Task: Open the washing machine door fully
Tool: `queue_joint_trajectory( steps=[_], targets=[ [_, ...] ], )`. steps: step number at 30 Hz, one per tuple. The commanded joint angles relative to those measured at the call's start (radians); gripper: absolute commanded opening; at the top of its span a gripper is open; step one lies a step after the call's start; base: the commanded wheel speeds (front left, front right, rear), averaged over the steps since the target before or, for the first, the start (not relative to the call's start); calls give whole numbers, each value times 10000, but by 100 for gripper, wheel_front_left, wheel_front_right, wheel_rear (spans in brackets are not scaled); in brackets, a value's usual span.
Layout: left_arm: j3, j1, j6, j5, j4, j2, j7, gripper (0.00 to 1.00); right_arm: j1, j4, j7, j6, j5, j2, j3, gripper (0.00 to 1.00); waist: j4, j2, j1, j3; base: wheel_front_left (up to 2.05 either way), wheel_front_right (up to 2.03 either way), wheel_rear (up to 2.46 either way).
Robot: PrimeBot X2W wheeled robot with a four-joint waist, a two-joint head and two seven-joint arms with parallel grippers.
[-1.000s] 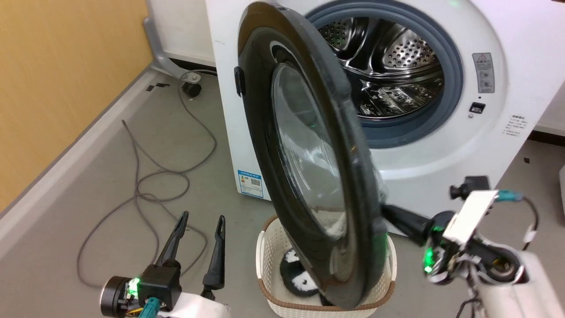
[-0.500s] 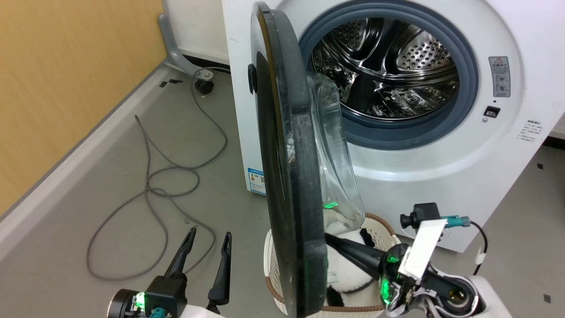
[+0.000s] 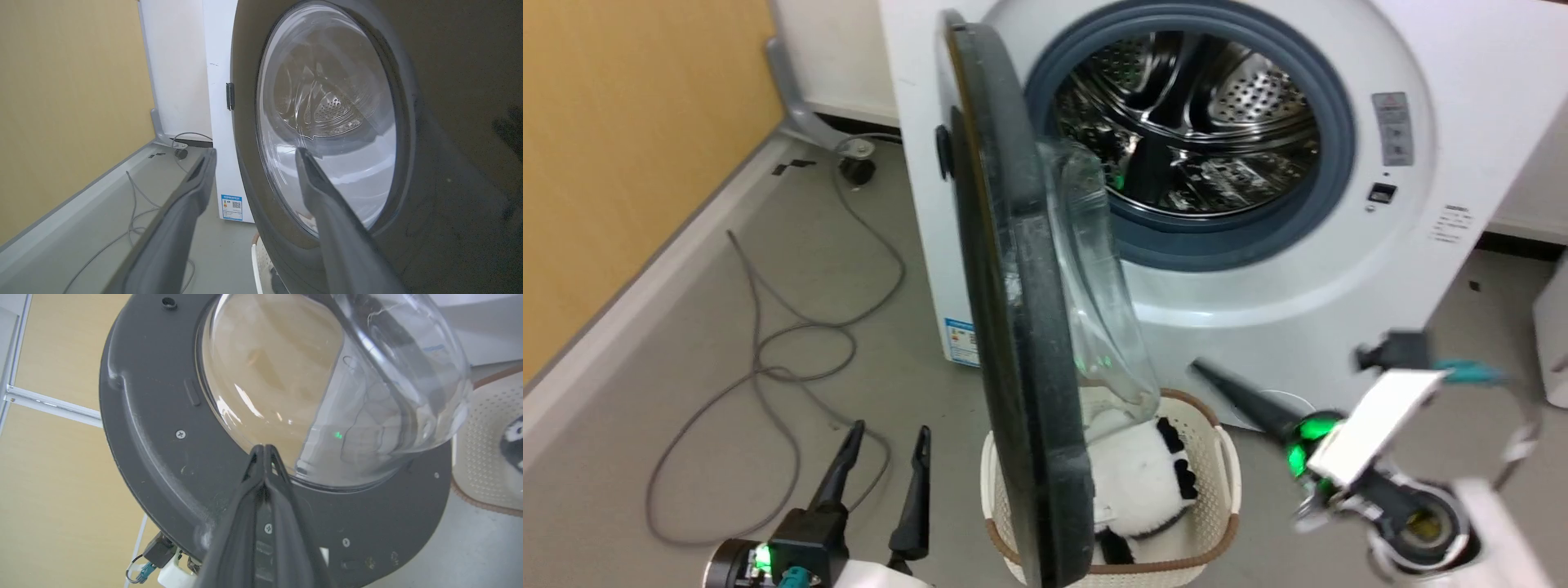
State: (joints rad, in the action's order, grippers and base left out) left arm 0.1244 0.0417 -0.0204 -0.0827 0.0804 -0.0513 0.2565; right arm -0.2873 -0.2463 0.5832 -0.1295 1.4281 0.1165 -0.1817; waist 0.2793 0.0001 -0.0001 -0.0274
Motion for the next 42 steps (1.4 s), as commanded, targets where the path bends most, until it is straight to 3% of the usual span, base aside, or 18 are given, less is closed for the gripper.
queue_joint_trajectory(
  steps=[1, 9, 13, 18, 21, 28, 29, 30, 31, 32, 42],
  targets=[
    [-76, 58, 0, -32, -21, -5, 53, 100, -86, 455, -437, -12, -535, 319, 79, 0, -218, -1, 1, 28, 0, 0, 0],
    [-357, 166, 5, -94, -128, 1, 53, 100, 533, 2347, -4660, -12, -5518, 2572, -434, 0, -832, -1, 1, 95, 0, 0, 0],
    [-507, 308, 16, -158, -212, 4, 53, 100, 1243, 2295, -6528, -12, -7691, 2939, -232, 0, -1097, -1, 1, 81, 0, 0, 0],
    [-685, 466, -26, -183, -344, 6, 53, 100, 2204, 2071, -7494, -12, -9608, 2226, 1145, 0, -1370, -1, 1, 86, 0, 0, 0],
    [-716, 549, -116, -179, -359, 7, 53, 100, 2822, 2331, -7612, -12, -10847, 1329, 1910, 0, -1502, -1, 1, 102, 0, 0, 0],
    [-691, 740, -202, -160, -348, 9, 53, 100, 3929, 2889, -7749, -12, -12190, 108, 2176, 0, -1695, -1, 1, 158, 0, 0, 0],
    [-680, 758, -210, -165, -340, 9, 53, 100, 4061, 2859, -7767, -12, -12277, -9, 2248, 3, -1702, -1, 1, 161, 0, 0, 0],
    [-665, 771, -223, -163, -318, 9, 53, 100, 4172, 2802, -7803, -12, -12301, -130, 2320, 26, -1705, -1, 1, 165, 0, 0, 0],
    [-654, 774, -231, -162, -299, 9, 53, 100, 4267, 2742, -7857, -12, -12341, -225, 2377, 43, -1703, -1, 1, 168, 0, 0, 0],
    [-641, 771, -235, -168, -281, 9, 53, 100, 4346, 2669, -7921, -12, -12418, -296, 2433, 100, -1697, -1, 1, 171, 0, 0, 0],
    [-486, 753, -215, -193, -128, 10, 53, 100, 4568, 1932, -8370, -12, -12523, -620, 2823, 100, -1679, -1, 1, 141, 0, 0, 0]
  ],
)
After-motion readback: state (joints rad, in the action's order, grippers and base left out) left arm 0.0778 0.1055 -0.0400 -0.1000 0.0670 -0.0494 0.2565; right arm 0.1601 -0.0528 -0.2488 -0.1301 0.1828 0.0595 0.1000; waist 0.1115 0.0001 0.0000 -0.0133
